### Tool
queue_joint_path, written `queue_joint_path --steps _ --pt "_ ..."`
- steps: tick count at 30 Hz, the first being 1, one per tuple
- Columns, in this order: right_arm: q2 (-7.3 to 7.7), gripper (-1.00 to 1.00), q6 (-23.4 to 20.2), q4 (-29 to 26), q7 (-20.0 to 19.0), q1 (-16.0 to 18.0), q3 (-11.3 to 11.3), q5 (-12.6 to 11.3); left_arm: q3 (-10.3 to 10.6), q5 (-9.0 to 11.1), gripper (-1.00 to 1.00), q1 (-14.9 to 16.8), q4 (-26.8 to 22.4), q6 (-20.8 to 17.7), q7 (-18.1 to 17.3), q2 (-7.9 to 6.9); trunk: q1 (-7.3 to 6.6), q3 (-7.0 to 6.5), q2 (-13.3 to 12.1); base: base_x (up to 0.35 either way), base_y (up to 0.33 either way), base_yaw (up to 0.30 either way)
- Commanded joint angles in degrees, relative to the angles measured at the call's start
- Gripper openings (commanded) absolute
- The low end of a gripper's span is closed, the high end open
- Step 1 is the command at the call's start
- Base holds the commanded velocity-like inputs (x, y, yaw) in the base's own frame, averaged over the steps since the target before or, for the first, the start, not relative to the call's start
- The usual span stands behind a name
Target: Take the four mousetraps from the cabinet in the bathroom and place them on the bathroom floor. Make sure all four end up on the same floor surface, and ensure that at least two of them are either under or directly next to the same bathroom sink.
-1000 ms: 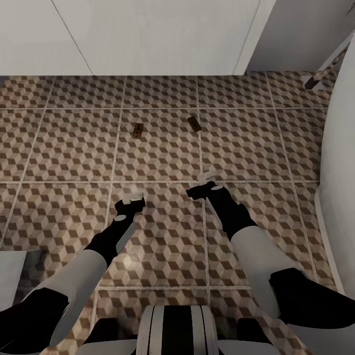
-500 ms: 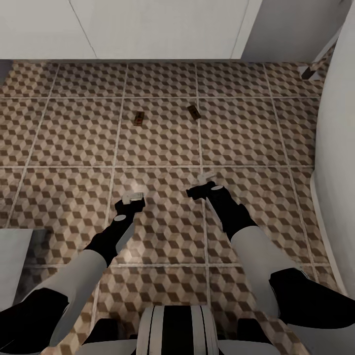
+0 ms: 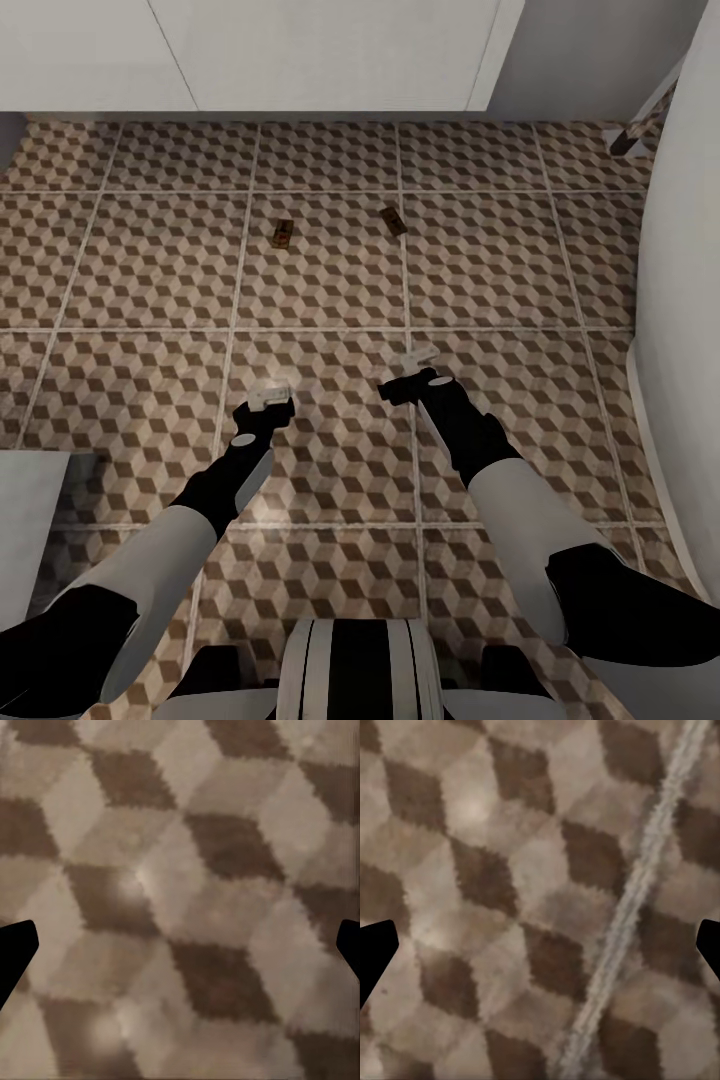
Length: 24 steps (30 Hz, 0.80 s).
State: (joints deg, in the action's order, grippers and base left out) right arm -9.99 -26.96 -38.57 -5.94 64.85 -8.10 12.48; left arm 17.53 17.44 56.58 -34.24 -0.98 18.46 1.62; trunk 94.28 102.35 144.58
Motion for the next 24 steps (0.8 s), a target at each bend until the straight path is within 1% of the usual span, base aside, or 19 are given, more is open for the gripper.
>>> queue_joint_path --steps 1,8,17,24 --pt "0.0 1.0 -0.31 -0.03 -0.38 0.01 0.02 0.61 0.39 0.49 1.0 0.03 -0.3 -0.12 0.5 -0.07 -0.01 0.03 0.01 -0.006 0.0 0.0" --pt "0.0 1.0 -0.27 0.7 -0.39 0.01 -0.02 0.61 0.43 0.49 1.0 0.03 -2.32 -0.34 0.68 -0.16 -0.01 0.03 0.01 -0.003 0.0 0.0" --pt "0.0 1.0 -0.15 1.01 -0.39 0.01 -0.06 0.61 0.45 0.49 1.0 0.03 -6.2 -0.56 0.86 -0.43 -0.01 0.03 0.01 0.0 0.0 0.0" --pt "0.0 1.0 -0.12 1.03 -0.39 0.01 -0.06 0.61 0.48 0.49 1.0 0.03 -7.21 -0.64 0.87 -0.54 -0.01 0.03 0.01 0.0 0.0 0.0"
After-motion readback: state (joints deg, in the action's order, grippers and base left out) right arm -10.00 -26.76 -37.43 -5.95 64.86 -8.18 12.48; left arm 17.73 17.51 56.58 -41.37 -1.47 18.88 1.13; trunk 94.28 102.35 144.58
